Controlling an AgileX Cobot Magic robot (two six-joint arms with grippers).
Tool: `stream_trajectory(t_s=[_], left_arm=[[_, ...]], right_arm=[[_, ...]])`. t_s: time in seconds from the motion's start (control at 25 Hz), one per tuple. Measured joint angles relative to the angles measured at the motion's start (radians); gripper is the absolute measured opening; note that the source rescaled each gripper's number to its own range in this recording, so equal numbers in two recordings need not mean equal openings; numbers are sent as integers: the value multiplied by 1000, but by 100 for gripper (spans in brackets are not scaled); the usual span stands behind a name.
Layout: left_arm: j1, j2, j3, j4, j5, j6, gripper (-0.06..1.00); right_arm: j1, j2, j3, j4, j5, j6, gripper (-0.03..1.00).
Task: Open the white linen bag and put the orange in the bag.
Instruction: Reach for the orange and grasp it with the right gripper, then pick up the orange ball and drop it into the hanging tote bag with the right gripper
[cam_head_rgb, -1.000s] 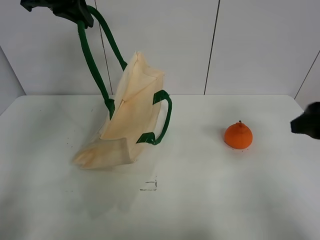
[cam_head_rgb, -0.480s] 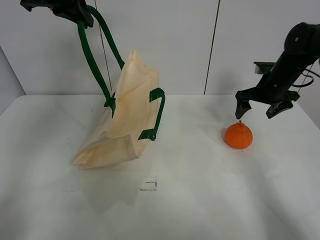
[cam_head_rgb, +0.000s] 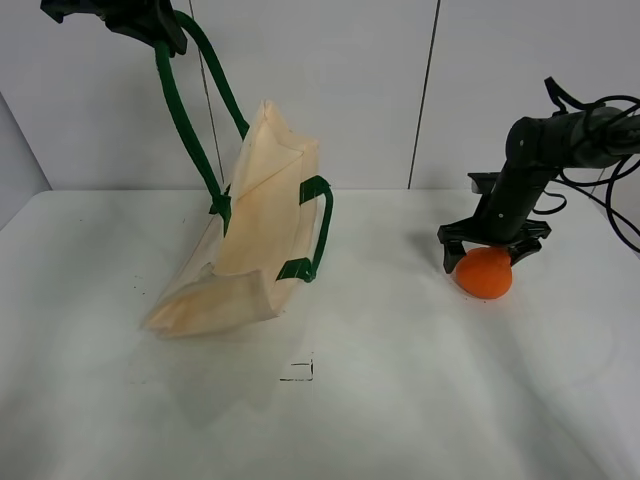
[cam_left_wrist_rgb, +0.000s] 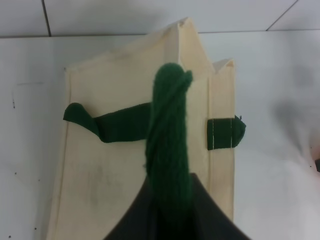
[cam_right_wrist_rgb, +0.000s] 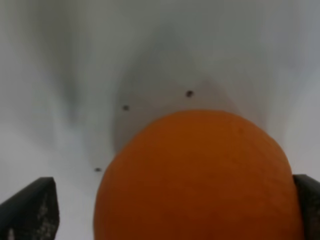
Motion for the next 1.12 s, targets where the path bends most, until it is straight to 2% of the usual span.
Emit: stream_trajectory(t_s=[0.16,0.2,0.28,0.36,0.4,0.44,0.56,0.84,0.96,1.12], left_arm=[[0,0,0,0,0,0,0],[0,0,0,0,0,0,0],[0,0,0,0,0,0,0],[0,0,0,0,0,0,0],[0,0,0,0,0,0,0],[0,0,0,0,0,0,0],[0,0,0,0,0,0,0],[0,0,0,0,0,0,0],[0,0,0,0,0,0,0],[0,0,0,0,0,0,0]], right_arm=[[0,16,-1,-9,-4,5,100],[0,16,-2,-13,-4,5,97],[0,16,-5,-18,5,5,74],[0,16,-17,-20,29,5,30],[0,14,-26,-20,46,5,12],[0,10,-39,-20,61,5,1],[0,-19,-92,10,118,-5,0],[74,-122,-372,261,223,-55,0],[148,-128,-452,378,209,-56,0],[268,-114,-462,483,119,-56,0]])
